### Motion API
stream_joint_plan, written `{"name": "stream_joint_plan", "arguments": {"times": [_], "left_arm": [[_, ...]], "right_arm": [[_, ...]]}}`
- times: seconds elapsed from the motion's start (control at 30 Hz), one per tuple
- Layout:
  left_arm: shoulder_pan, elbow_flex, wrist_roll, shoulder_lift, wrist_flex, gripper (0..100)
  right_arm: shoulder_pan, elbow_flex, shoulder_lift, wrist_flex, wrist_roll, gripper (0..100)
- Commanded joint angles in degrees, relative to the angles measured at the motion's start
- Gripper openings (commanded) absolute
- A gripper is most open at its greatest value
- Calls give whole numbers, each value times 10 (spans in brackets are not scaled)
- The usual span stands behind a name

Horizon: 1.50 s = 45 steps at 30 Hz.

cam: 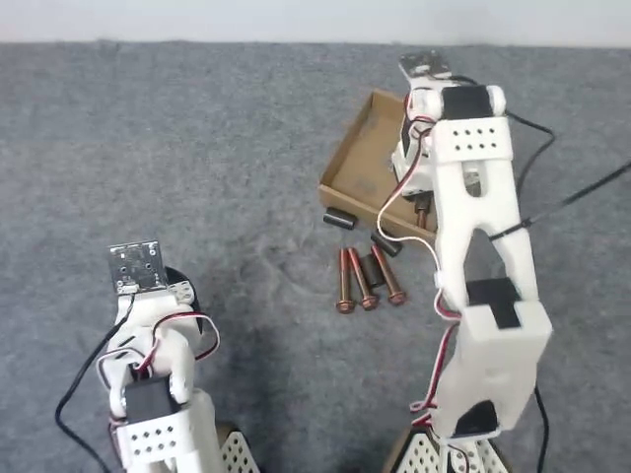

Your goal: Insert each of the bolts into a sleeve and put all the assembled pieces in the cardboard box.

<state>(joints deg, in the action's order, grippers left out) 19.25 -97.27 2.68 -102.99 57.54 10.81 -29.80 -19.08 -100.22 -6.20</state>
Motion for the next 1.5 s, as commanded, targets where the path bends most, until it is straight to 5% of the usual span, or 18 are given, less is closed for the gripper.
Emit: {"name": "stream_joint_plan", "arguments": {"times": [0.0, 0.57, 0.97, 1.23, 1.47], "left_arm": [[-1, 7, -5, 2, -5, 12], [-1, 7, -5, 2, -4, 12], [-1, 7, -5, 2, -3, 12], [-1, 7, -5, 2, -3, 12], [-1, 7, -5, 2, -5, 12]], "right_arm": [[29, 70, 95, -18, -10, 6], [163, 388, 342, -1, -13, 6], [301, 538, 503, 57, -164, 6], [304, 617, 506, 158, -244, 140], [304, 636, 503, 242, -300, 83]]}}
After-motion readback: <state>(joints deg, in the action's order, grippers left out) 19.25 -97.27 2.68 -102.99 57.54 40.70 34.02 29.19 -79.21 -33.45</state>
